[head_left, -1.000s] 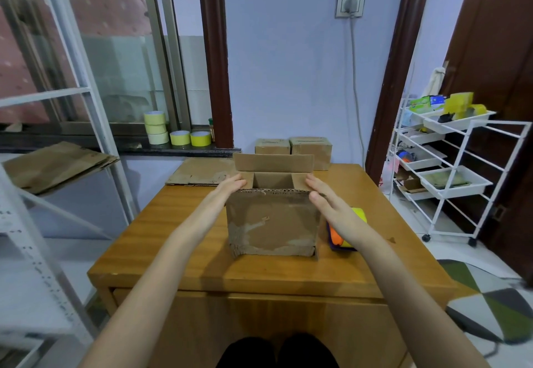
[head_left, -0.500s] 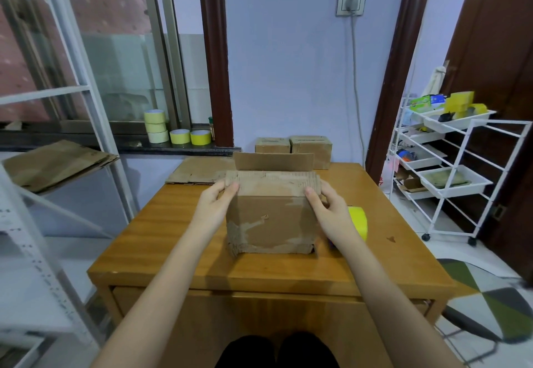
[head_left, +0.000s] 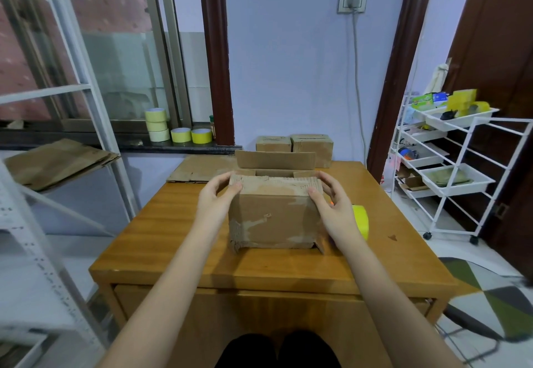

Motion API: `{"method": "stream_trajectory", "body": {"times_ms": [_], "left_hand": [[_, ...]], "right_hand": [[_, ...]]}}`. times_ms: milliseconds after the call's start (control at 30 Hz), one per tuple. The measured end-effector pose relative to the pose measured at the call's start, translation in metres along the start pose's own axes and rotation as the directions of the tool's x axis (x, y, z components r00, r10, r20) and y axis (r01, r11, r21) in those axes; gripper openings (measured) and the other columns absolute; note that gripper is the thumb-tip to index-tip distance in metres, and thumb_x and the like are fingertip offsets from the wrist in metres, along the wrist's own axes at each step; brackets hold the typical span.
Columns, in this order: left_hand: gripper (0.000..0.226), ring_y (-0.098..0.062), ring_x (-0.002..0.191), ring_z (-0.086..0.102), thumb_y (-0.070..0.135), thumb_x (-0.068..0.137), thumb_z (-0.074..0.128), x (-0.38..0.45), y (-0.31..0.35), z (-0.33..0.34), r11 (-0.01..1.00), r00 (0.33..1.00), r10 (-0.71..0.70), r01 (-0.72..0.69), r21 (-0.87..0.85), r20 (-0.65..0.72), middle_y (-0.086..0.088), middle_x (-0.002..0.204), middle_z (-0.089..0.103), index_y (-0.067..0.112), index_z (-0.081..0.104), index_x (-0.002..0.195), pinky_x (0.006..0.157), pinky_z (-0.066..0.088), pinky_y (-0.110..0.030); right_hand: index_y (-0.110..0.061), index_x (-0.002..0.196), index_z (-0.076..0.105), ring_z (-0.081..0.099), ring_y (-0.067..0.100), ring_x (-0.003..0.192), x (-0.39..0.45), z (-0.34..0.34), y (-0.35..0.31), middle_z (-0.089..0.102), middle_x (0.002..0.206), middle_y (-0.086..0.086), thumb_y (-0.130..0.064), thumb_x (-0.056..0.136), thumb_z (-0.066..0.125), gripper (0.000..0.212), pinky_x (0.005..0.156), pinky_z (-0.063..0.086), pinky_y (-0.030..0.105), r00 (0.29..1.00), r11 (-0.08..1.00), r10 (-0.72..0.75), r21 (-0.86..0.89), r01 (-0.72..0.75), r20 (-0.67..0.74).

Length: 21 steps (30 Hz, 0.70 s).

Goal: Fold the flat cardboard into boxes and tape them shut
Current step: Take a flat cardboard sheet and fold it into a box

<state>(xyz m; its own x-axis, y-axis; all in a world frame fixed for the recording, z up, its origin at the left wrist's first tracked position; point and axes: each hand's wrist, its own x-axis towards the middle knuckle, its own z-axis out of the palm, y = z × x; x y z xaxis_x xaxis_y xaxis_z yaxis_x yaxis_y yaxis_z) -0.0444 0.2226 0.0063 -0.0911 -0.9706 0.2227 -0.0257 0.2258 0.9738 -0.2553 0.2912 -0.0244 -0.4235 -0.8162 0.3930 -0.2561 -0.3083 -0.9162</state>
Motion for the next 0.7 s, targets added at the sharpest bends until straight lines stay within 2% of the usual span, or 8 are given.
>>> {"method": "stream_trajectory", "body": {"times_ms": [133, 267, 367, 433, 467, 533, 600, 700], "left_hand": [[0.031, -0.012, 0.120, 0.050, 0.012, 0.089, 0.064, -0.001, -0.001, 0.003, 1.000, 1.000, -0.010, 0.009, -0.024, -0.016, 0.007, 0.124, 0.059, 0.024, 0.061, 0.117, 0.100, 0.042, -0.030], [0.051, -0.015, 0.125, 0.042, 0.013, 0.091, 0.061, 0.001, 0.007, 0.005, 0.998, 0.998, -0.056, 0.056, -0.005, -0.011, 0.001, 0.139, 0.046, 0.030, 0.047, 0.137, 0.097, 0.035, -0.030], [0.063, -0.020, 0.139, 0.029, 0.012, 0.096, 0.049, 0.005, 0.019, 0.007, 0.993, 0.991, -0.093, 0.086, 0.078, 0.093, 0.001, 0.154, 0.028, 0.034, 0.024, 0.150, 0.108, 0.027, -0.037], [0.069, -0.018, 0.139, 0.027, 0.007, 0.096, 0.044, 0.008, 0.029, 0.008, 0.987, 0.983, -0.098, 0.076, 0.139, 0.158, 0.003, 0.158, 0.018, 0.034, 0.014, 0.152, 0.105, 0.027, -0.034], [0.072, -0.015, 0.134, 0.034, 0.005, 0.095, 0.043, 0.009, 0.033, 0.008, 0.984, 0.978, -0.099, 0.069, 0.165, 0.183, 0.004, 0.159, 0.017, 0.034, 0.011, 0.152, 0.098, 0.028, -0.030], [0.076, -0.001, 0.100, 0.048, 0.001, 0.094, 0.044, 0.013, 0.039, 0.008, 0.978, 0.972, -0.114, 0.074, 0.195, 0.204, 0.002, 0.156, 0.022, 0.035, 0.009, 0.152, 0.086, 0.029, -0.025], [0.079, -0.002, 0.084, 0.044, -0.001, 0.092, 0.046, 0.017, 0.042, 0.007, 0.977, 0.970, -0.135, 0.096, 0.192, 0.201, 0.000, 0.153, 0.028, 0.035, 0.010, 0.152, 0.081, 0.034, -0.023], [0.080, -0.011, 0.112, 0.038, -0.004, 0.091, 0.047, 0.019, 0.044, 0.006, 0.975, 0.968, -0.135, 0.093, 0.200, 0.210, 0.000, 0.158, 0.020, 0.035, 0.013, 0.152, 0.088, 0.031, -0.029]], "right_hand": [[-0.018, 0.138, 0.046, 0.046, 0.006, 0.126, 0.001, 0.001, -0.002, 0.050, 0.137, -0.005, -0.017, 0.094, 0.060, 0.047, 0.079, 0.045, 0.003, 0.999, 0.998, 0.044, 0.045, -0.042, -0.033], [-0.024, 0.145, 0.035, 0.047, 0.005, 0.117, 0.009, 0.000, -0.010, 0.042, 0.138, -0.009, -0.015, 0.094, 0.057, 0.056, 0.071, 0.043, 0.001, 0.998, 0.998, 0.059, -0.030, -0.060, -0.032], [-0.030, 0.149, 0.025, 0.049, 0.009, 0.114, 0.022, -0.003, -0.020, 0.037, 0.143, -0.007, -0.015, 0.092, 0.055, 0.066, 0.089, 0.045, 0.018, 0.992, 0.990, 0.118, -0.084, -0.115, 0.031], [-0.031, 0.151, 0.019, 0.052, 0.013, 0.114, 0.033, -0.006, -0.027, 0.036, 0.147, -0.006, -0.017, 0.089, 0.057, 0.074, 0.098, 0.046, 0.034, 0.983, 0.979, 0.169, -0.124, -0.159, 0.071], [-0.033, 0.151, 0.018, 0.053, 0.015, 0.114, 0.037, -0.007, -0.029, 0.037, 0.147, -0.007, -0.018, 0.088, 0.059, 0.076, 0.098, 0.046, 0.037, 0.978, 0.975, 0.185, -0.140, -0.172, 0.091], [-0.037, 0.150, 0.020, 0.052, 0.015, 0.115, 0.044, -0.009, -0.033, 0.040, 0.144, -0.007, -0.022, 0.087, 0.061, 0.077, 0.090, 0.048, 0.032, 0.969, 0.968, 0.210, -0.163, -0.189, 0.126], [-0.038, 0.148, 0.024, 0.049, 0.015, 0.118, 0.048, -0.009, -0.035, 0.041, 0.142, -0.006, -0.026, 0.086, 0.063, 0.075, 0.084, 0.045, 0.028, 0.962, 0.960, 0.227, -0.201, -0.195, 0.152], [-0.037, 0.143, 0.034, 0.048, 0.016, 0.119, 0.051, -0.006, -0.037, 0.046, 0.138, -0.004, -0.025, 0.085, 0.063, 0.066, 0.083, 0.046, 0.028, 0.963, 0.959, 0.229, -0.206, -0.197, 0.145]]}}
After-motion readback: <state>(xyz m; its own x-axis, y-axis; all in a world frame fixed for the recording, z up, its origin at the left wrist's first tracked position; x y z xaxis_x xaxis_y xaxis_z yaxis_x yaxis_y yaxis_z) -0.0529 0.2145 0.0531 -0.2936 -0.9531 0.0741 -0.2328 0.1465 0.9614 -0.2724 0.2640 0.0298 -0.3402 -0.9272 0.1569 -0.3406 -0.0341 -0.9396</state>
